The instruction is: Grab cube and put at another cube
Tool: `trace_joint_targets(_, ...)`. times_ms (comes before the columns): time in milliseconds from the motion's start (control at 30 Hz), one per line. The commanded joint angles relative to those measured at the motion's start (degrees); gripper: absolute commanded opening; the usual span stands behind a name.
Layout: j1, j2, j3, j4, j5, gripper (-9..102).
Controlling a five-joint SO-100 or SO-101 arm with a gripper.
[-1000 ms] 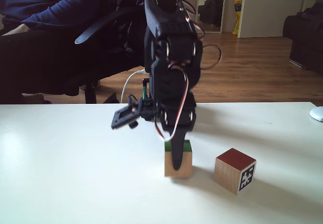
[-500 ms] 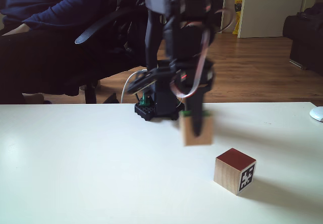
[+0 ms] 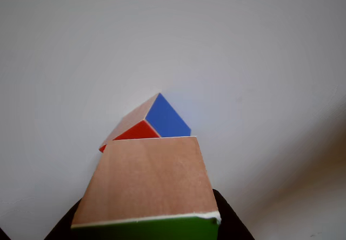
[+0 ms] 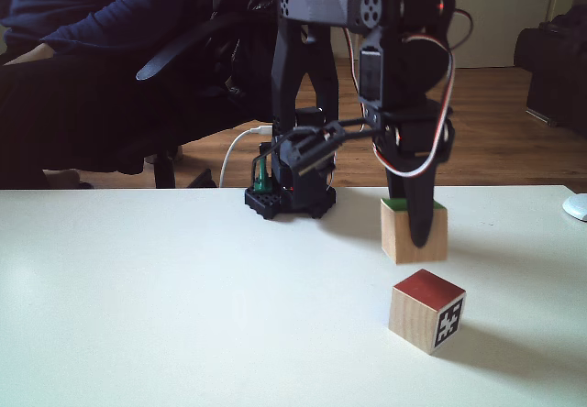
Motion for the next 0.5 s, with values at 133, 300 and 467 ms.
trace_joint_targets(133, 0.70, -4.13, -7.82, 0.44, 0.26, 19)
trace_joint_targets(300, 0.35, -6.59, -10.46, 1.05, 0.70, 19)
trace_joint_targets(467, -0.44, -8.35, -12.13, 1.76, 1.23, 19)
